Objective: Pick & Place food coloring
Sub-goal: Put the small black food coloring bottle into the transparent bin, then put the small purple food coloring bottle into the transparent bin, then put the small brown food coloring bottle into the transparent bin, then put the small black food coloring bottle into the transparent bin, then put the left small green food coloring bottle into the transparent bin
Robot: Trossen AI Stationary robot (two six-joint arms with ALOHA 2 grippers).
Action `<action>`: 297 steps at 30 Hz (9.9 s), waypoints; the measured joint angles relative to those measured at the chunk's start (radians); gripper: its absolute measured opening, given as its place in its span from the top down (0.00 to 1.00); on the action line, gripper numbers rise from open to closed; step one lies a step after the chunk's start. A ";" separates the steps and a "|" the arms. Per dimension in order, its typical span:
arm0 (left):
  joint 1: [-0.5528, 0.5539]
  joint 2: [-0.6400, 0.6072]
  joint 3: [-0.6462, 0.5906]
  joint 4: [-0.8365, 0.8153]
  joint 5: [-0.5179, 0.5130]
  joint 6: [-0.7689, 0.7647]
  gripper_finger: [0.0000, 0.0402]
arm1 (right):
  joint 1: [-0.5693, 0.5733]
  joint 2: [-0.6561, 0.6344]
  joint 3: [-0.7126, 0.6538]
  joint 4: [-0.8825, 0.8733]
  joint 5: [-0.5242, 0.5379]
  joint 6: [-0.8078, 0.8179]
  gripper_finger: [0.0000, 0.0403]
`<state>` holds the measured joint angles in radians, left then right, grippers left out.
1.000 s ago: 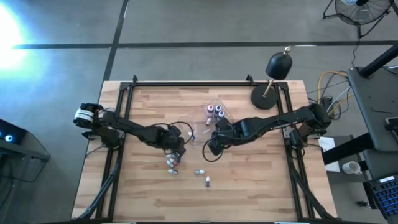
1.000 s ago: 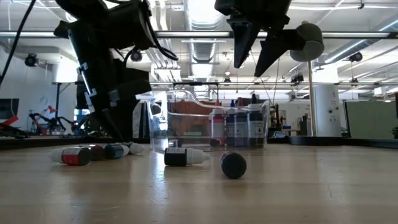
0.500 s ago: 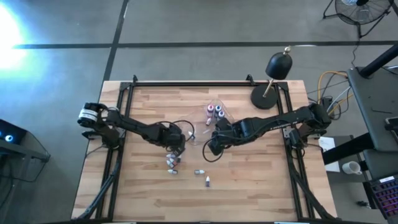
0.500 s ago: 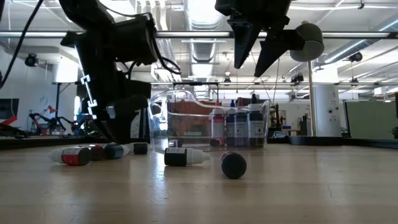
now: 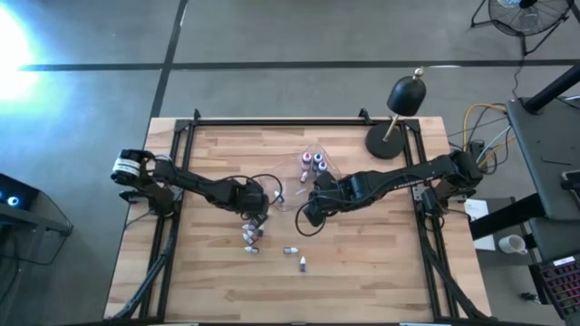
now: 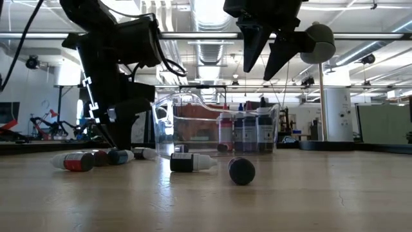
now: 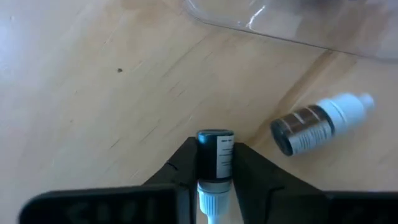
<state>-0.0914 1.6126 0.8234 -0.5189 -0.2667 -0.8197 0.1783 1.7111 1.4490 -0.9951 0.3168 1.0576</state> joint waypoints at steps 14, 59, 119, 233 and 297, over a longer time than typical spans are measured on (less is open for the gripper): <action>-0.027 -0.177 0.137 -0.181 -0.109 0.052 0.93 | 0.000 0.000 0.000 -0.005 -0.007 -0.019 0.38; -0.085 -0.374 0.189 -0.171 -0.136 0.396 0.51 | 0.246 0.215 -0.046 0.223 -0.297 -1.270 0.38; -0.259 -0.514 0.038 -0.155 -0.172 0.090 0.51 | 0.043 0.331 0.283 0.103 -0.188 -0.957 0.91; -0.091 -0.545 0.188 -0.082 -0.086 0.413 0.49 | 0.206 0.187 0.114 0.168 0.024 -0.132 0.44; -0.155 -0.648 0.003 -0.255 -0.031 0.197 0.49 | -0.055 0.126 0.325 0.046 -0.019 -0.243 0.35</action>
<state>-0.2466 0.9646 0.8260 -0.7739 -0.2981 -0.6230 0.1235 1.8375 1.7736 -0.9493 0.2983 0.8148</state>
